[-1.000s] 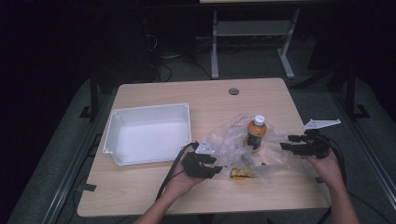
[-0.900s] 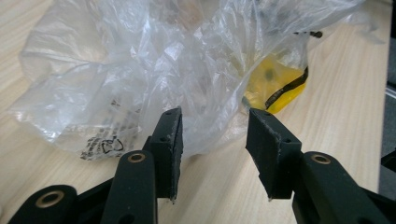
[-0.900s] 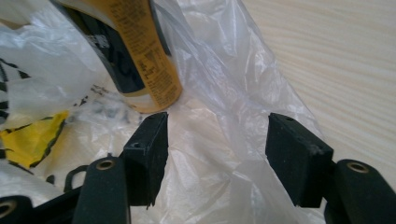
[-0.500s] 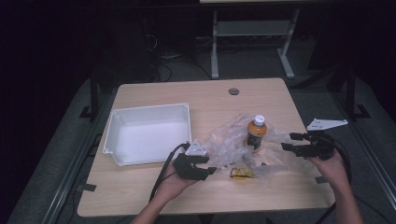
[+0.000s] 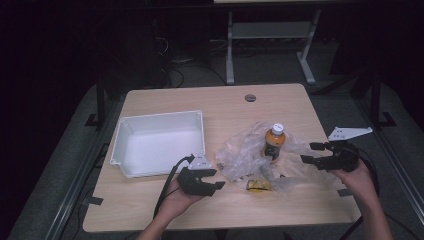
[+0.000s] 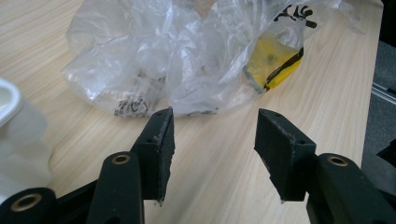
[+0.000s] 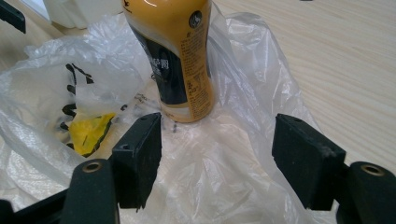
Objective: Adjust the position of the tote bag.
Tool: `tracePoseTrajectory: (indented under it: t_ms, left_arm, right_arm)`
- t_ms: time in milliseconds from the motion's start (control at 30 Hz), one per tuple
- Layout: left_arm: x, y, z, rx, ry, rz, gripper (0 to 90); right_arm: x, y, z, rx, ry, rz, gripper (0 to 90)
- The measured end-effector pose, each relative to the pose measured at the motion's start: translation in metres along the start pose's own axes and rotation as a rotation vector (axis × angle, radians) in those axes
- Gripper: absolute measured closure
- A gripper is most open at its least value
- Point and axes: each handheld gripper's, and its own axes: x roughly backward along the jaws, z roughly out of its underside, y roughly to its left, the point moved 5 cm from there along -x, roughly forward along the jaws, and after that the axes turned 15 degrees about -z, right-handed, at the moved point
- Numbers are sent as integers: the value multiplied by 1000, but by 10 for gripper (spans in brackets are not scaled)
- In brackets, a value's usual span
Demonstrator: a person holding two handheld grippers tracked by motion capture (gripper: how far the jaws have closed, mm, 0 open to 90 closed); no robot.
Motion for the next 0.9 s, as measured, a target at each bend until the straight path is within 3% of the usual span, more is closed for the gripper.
tracePoseTrajectory:
  t_ms: [167, 467, 900]
  left_arm:
    - [4, 6, 4, -7, 1, -12, 466]
    - [12, 12, 12, 28, -16, -20, 446]
    - [28, 27, 17, 35, -29, -86, 378]
  right_arm:
    - [4, 3, -5, 18, 0, 1, 324]
    - [7, 9, -20, 34, 16, -6, 327]
    - [2, 14, -37, 67, 43, -10, 327]
